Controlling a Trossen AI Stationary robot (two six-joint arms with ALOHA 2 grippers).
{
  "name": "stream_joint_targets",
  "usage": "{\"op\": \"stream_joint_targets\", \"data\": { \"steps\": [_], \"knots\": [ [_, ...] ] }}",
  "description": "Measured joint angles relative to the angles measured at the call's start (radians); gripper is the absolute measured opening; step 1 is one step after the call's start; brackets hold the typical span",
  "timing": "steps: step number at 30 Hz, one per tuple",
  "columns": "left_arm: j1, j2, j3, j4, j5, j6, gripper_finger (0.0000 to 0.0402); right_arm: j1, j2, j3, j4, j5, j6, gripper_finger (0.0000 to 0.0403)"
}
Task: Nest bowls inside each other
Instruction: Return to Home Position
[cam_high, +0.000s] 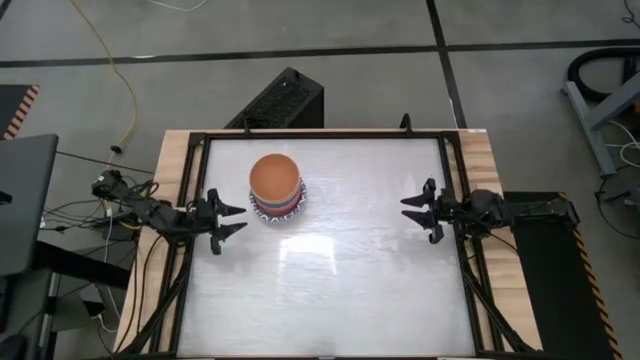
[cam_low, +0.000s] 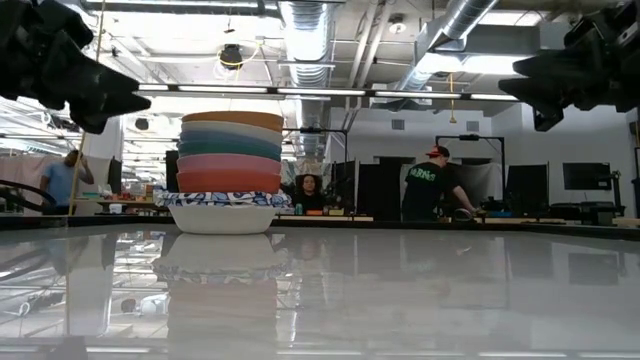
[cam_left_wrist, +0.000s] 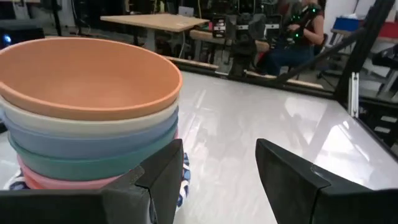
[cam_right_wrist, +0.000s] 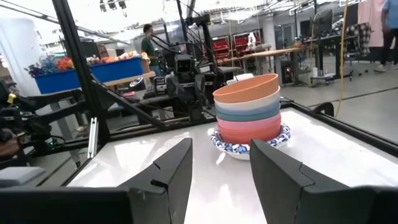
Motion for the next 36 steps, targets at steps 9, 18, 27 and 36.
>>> {"op": "stream_joint_targets", "data": {
  "steps": [9,18,27,36],
  "knots": [
    [0.000,0.001,0.002,-0.030,-0.027,-0.010,0.0191,0.000,0.000,-0.001,-0.071,0.000,0.090,0.0180],
    [0.000,0.001,0.002,-0.033,-0.011,-0.078,0.0191,0.000,0.001,-0.001,-0.081,-0.005,0.128,0.0180],
    [0.000,0.001,0.002,-0.035,-0.009,-0.038,0.0191,0.000,0.001,-0.001,-0.080,-0.005,0.128,0.0180],
    [0.000,0.001,0.002,-0.035,-0.008,-0.036,0.0191,0.000,0.001,-0.001,-0.080,-0.005,0.128,0.0180]
  ]
}}
